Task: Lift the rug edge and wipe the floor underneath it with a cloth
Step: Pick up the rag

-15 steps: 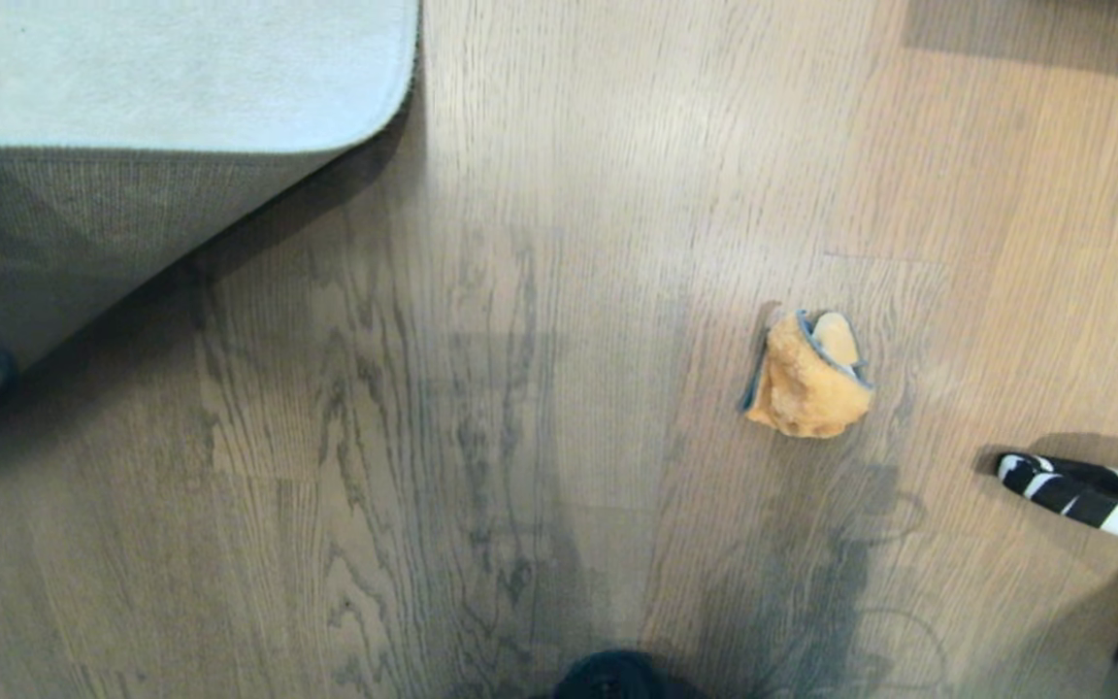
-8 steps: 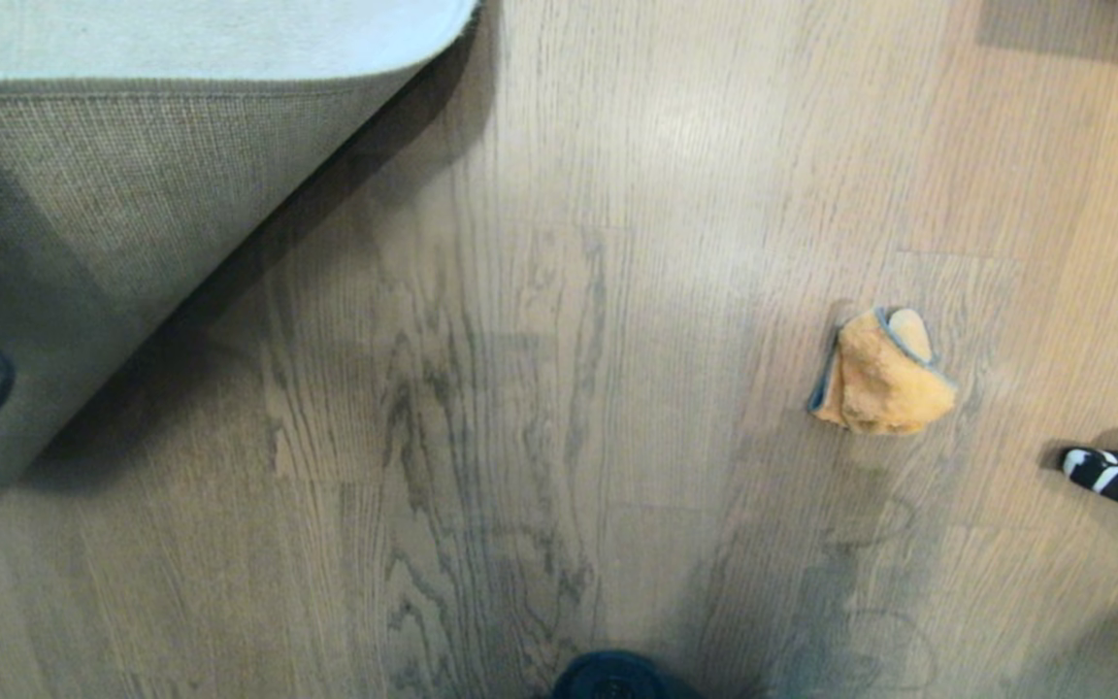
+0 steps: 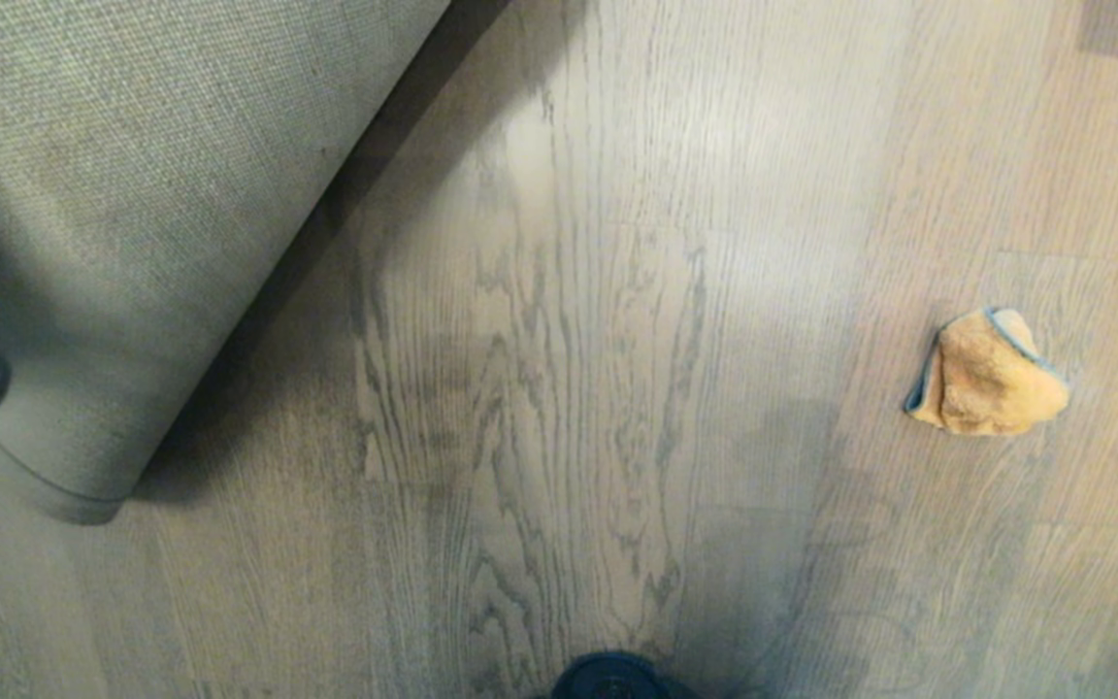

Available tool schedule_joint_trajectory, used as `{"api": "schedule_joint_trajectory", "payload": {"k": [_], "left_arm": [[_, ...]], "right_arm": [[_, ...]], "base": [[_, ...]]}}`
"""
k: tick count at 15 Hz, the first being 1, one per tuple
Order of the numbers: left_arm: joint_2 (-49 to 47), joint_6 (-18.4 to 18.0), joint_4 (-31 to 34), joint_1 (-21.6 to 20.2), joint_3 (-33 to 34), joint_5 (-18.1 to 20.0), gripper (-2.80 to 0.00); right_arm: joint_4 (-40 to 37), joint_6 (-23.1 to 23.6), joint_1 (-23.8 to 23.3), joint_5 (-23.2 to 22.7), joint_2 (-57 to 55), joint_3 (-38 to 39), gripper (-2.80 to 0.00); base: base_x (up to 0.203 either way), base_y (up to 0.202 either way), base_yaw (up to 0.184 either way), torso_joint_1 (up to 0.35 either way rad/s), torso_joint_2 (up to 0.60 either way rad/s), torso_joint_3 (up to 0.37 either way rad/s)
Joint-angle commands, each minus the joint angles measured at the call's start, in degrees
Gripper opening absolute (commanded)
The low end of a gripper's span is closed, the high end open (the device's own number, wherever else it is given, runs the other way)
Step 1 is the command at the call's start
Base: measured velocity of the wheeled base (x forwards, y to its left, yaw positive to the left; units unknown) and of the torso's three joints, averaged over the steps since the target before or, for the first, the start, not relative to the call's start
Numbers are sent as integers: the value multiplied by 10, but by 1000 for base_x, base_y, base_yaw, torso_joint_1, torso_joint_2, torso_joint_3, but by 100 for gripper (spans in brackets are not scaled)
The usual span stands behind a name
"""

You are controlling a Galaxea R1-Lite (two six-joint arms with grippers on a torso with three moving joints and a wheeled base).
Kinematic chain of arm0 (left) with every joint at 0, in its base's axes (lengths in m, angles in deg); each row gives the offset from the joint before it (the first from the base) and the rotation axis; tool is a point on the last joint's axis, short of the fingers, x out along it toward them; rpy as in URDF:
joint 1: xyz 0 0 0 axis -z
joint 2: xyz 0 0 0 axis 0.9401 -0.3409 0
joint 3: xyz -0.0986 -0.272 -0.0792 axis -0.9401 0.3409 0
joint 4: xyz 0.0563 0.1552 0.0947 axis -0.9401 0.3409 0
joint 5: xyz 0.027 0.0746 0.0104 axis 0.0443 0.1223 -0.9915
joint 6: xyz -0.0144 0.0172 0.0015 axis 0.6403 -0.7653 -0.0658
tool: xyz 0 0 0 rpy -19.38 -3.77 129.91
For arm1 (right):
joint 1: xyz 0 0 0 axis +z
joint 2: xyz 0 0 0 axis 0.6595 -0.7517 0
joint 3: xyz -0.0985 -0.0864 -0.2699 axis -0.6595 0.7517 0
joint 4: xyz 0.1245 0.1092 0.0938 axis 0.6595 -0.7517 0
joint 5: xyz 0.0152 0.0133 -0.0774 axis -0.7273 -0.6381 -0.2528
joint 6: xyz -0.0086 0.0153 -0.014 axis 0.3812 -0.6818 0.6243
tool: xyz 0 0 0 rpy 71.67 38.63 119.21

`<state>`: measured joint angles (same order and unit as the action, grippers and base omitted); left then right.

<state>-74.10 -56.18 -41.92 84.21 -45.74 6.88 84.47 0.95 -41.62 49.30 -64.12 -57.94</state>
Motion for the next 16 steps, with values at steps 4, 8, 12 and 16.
{"api": "schedule_joint_trajectory", "payload": {"k": [4,8,12,16], "left_arm": [[4,-5,0,0,-1,-4,-280],[3,-6,4,-3,-5,-6,-280],[4,-6,5,-3,0,-10,-280],[-4,-6,6,-5,1,-12,-280]], "right_arm": [[0,0,0,0,0,0,-280],[0,0,0,0,0,0,-280],[0,0,0,0,0,0,-280],[1,0,0,0,0,0,-280]], "base": [[0,55,0,3,1,1],[0,0,0,0,0,0],[0,0,0,0,0,0],[0,0,0,0,0,0]]}}
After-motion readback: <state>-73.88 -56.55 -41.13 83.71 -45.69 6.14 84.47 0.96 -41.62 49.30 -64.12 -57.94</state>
